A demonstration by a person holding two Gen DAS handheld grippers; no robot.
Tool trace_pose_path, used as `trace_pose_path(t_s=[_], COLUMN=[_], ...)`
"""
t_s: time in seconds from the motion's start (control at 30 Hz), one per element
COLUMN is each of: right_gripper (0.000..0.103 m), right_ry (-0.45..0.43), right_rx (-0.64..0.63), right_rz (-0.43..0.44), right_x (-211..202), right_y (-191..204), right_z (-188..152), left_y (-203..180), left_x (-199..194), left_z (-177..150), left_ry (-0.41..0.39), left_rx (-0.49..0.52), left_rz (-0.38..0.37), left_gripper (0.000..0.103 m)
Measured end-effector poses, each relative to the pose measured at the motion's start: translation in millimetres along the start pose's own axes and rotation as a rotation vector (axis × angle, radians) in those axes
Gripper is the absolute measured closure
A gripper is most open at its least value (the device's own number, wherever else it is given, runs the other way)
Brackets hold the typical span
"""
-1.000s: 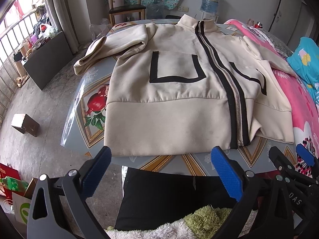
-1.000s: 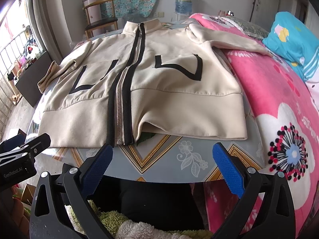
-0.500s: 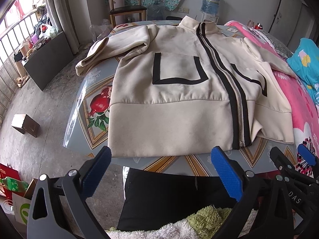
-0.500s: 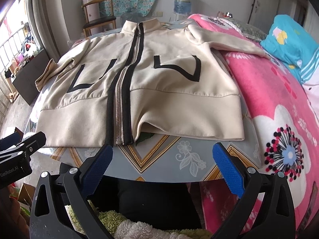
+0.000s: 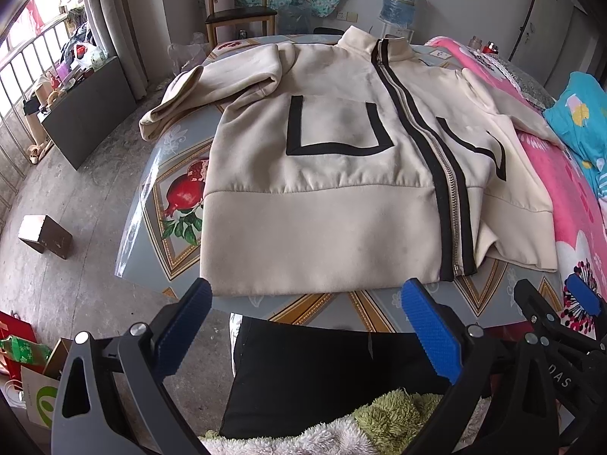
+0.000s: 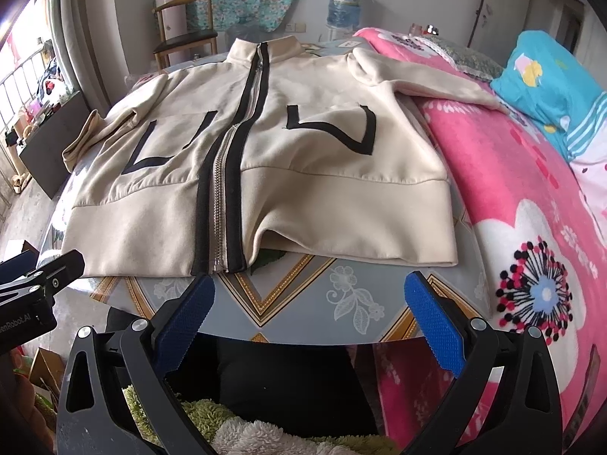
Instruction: Fold large clothes
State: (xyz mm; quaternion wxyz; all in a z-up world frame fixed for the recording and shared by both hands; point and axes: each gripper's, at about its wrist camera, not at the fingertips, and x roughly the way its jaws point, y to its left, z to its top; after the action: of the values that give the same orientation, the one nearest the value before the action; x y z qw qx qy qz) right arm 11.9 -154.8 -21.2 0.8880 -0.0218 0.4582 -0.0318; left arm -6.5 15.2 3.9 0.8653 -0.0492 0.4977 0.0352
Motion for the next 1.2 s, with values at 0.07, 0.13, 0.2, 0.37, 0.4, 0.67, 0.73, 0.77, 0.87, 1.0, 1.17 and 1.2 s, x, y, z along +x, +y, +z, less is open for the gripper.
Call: trace_pose_path(t_s=[0.07,0.13,0.2,0.37,0.4,0.67,0.73,0.77,0.87,1.0,1.17,1.2], right_gripper=[0.006,0.006,0.006,0.006,0.006,0.006,0.006,0.006,0.006,0.006,0.006,0.006], right_ry=[0.001,0.002,0.008,-0.003,-0.007,-0.084,-0.094,-0.096,-0.098,-0.102,-0.062,-0.047], right_rx=[0.001,0.003,0.011,0.033,0.039,0.066,0.074,0.076,0.092,0.126,0.246,0.264], right_rz=[-0.001,-0.001,0.013,0.015,0.015,0.015,0.023,0.025,0.037,0.063,0.078,0.095], right_x=[1,1,3,5,5,0,2,2,6,11,30,36], right_y=[0,-1,-2,-7,-9,-22,-27,-29,-36,-57,-108,-116], right_z=[0,0,1,3,3,7,7,7,8,10,13,14], left_y=[0,0,1,11,13,18,22,24,31,37,45,50], left_x=[0,0,0,-2,-5,-16,-17,-18,-14,-3,10,15], left_z=[-1,-2,-1,5,6,19,22,23,27,30,24,22], left_ry=[0.001,-0.005,-0.018,-0.079,-0.112,-0.233,-0.239,-0.240,-0.229,-0.183,-0.192,-0.182], left_rx=[-0.001,0.000,0.001,-0.014,-0.016,-0.007,-0.037,-0.052,-0.105,-0.140,-0.061,-0.048], left_rz=[-0.001,0.005,0.014,-0.026,-0.037,-0.116,-0.151,-0.164,-0.265,-0.330,-0.226,-0.191], left_gripper=[0.005,0.005,0.005,0.005,0.005,0.005,0.005,0.005,0.005,0.005,0.005,0.005])
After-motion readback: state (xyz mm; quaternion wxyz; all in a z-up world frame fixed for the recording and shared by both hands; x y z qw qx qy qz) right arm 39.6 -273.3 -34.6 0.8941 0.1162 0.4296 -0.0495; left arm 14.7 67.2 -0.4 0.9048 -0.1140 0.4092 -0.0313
